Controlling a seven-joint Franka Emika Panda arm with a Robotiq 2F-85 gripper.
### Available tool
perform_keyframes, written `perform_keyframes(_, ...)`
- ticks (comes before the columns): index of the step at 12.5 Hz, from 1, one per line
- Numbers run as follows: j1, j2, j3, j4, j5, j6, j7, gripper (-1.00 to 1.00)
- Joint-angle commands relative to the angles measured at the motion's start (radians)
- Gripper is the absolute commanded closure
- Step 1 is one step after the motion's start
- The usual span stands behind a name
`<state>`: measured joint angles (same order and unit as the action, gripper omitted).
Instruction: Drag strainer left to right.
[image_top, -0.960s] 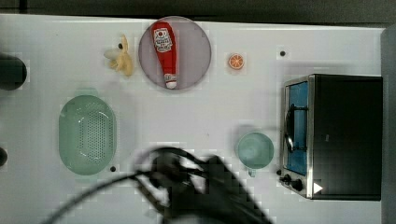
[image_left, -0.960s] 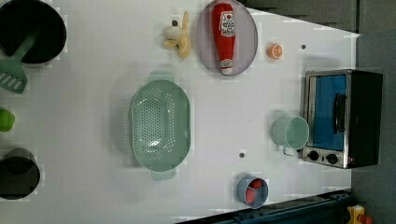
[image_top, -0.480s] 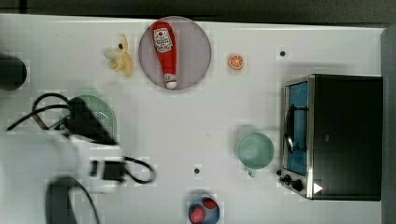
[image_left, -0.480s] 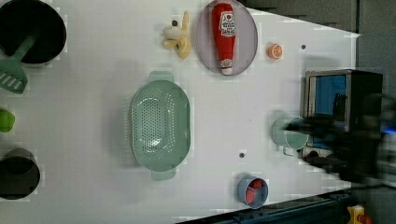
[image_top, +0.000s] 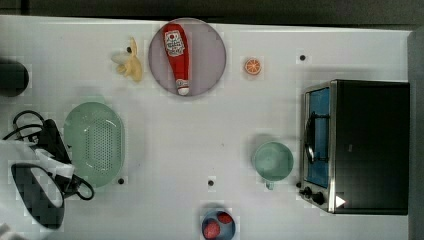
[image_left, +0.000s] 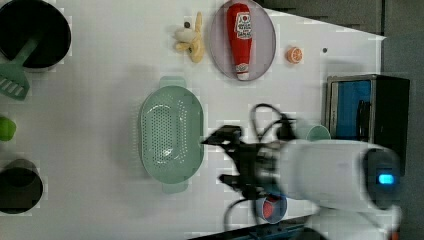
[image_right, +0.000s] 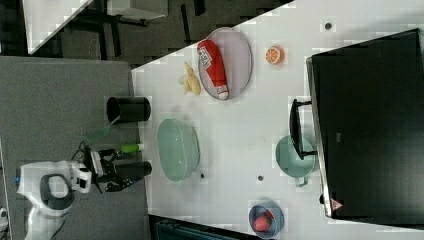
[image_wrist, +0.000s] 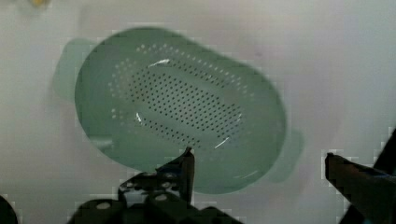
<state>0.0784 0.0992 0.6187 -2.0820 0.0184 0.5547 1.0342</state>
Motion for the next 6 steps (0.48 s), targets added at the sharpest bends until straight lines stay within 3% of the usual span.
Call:
perform_keyframes(1,-0.018,0.085,-0.017,0.006,-0.077,0.062,0.284,-1.0)
perform_keyframes(6,-0.001,0.307,-0.039,0.007,-0.201,0.285,0.388,-1.0)
